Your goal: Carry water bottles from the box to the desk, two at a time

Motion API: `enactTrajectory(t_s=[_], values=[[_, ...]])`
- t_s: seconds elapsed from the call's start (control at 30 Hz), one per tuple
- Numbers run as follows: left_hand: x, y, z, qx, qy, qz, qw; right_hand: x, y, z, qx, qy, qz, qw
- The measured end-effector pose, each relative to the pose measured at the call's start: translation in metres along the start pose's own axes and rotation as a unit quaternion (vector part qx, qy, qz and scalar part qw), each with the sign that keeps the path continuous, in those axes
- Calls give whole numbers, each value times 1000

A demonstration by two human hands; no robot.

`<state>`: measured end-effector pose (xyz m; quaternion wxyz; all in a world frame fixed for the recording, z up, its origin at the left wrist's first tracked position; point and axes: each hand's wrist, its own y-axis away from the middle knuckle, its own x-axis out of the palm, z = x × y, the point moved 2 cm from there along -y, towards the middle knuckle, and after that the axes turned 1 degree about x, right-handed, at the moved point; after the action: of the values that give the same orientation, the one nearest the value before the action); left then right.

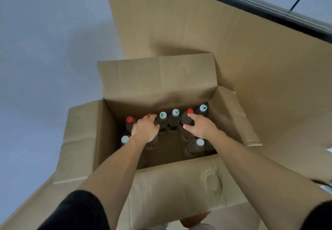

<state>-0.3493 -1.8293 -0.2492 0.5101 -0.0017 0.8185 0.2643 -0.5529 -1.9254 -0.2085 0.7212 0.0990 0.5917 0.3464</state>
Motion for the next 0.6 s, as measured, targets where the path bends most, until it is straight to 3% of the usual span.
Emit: enactTrajectory(t_s=[0.23, 0.6], values=[[17, -7, 21, -45, 12, 31, 998, 18, -29, -16, -14, 44, 39, 998], [51, -36, 12, -44, -59, 110, 991, 58, -58, -48, -17, 126, 150, 980]])
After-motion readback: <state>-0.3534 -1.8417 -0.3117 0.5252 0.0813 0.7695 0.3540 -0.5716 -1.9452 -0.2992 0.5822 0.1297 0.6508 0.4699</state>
